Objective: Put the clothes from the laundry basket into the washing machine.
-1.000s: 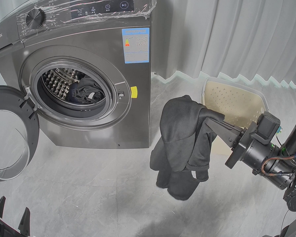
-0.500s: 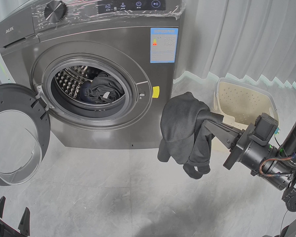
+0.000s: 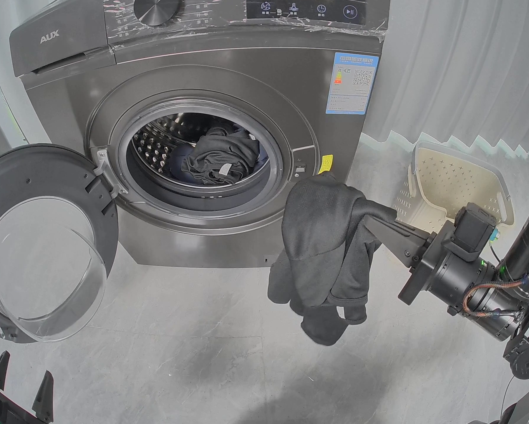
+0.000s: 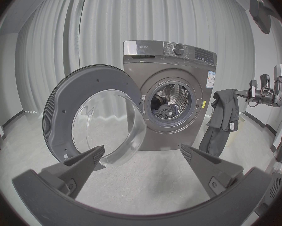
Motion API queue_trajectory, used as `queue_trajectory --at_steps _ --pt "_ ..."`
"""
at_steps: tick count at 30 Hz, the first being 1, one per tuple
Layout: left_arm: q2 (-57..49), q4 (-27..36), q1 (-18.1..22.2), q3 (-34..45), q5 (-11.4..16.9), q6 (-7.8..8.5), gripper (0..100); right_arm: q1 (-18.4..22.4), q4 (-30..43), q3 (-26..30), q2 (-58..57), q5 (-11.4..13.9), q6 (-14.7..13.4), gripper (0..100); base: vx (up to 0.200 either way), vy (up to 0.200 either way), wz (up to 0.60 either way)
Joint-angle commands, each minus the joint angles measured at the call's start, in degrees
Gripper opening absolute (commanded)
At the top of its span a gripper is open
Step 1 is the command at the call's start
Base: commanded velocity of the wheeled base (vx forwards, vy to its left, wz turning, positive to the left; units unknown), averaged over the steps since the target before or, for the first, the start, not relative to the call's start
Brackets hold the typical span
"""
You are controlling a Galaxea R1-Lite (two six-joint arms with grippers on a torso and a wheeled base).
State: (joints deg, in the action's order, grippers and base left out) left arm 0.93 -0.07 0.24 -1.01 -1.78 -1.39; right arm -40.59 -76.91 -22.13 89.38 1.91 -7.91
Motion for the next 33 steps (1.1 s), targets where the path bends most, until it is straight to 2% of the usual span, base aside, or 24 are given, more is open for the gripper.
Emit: queue_trajectory --at_steps 1,8,20,29,33 --pt "-0.4 0.0 0.0 1.0 -0.1 -0.02 100 0.0 0.0 0.0 0.1 0.0 0.0 0 0.000 0.000 0.00" --pt "-0.4 -0.1 0.0 1.0 -0.1 -0.02 100 0.0 0.0 0.3 0.1 0.0 0.0 0 -0.171 0.000 0.00" --pt "-0.4 0.0 0.0 1.0 0.0 -0.02 100 0.0 -0.1 0.5 1.0 0.1 -0.4 0 0.000 0.000 0.00" --pt "-0.4 0.0 0.0 1.0 -0.1 0.07 100 0.0 -0.1 0.6 1.0 0.0 -0.4 0 0.000 0.200 0.00" --pt "-0.5 0.0 0.1 1.0 -0.2 0.69 100 -0.6 -0.1 1.0 1.1 0.1 -0.4 0 0.000 0.000 0.00"
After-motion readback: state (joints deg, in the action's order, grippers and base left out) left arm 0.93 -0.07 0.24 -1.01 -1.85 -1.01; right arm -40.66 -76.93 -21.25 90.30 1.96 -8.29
